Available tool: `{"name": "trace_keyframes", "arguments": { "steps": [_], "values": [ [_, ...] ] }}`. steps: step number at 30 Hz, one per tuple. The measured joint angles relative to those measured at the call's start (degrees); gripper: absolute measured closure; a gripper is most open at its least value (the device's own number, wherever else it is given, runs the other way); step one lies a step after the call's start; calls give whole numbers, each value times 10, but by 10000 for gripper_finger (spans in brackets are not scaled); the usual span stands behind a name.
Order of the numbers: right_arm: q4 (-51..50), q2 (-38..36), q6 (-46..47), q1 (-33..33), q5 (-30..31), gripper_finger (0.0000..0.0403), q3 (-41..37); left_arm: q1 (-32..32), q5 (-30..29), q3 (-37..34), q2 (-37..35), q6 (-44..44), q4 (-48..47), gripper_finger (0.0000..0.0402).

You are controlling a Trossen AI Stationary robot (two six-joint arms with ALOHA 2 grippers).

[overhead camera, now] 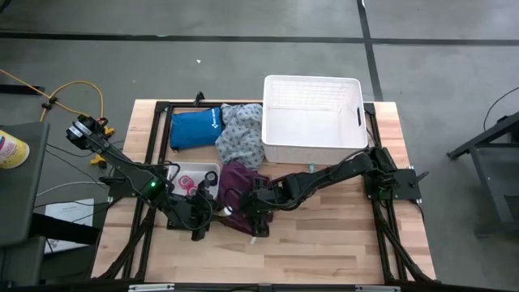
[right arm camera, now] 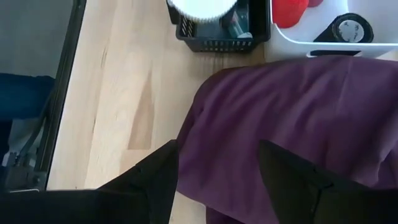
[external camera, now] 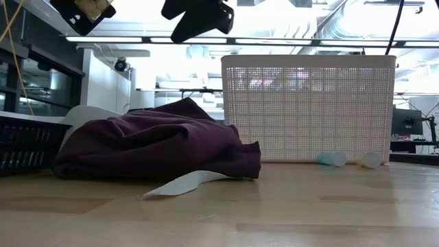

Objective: Pick & place medical supplies in basket/bin
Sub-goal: Put the bottom yellow pill bottle into the black bin

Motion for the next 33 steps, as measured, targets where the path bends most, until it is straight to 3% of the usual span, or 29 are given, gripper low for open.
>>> {"name": "trace_keyframes", "arguments": {
  "steps": [9,26,33],
  "values": [
    [30,0,0,0,-1,197,0,0,0,0,0,2,0,306],
    [237,0,0,0,-1,197,0,-11,-2,0,0,2,0,306],
    [275,0,0,0,-1,197,0,-32,-2,0,0,2,-13,306]
  ]
}}
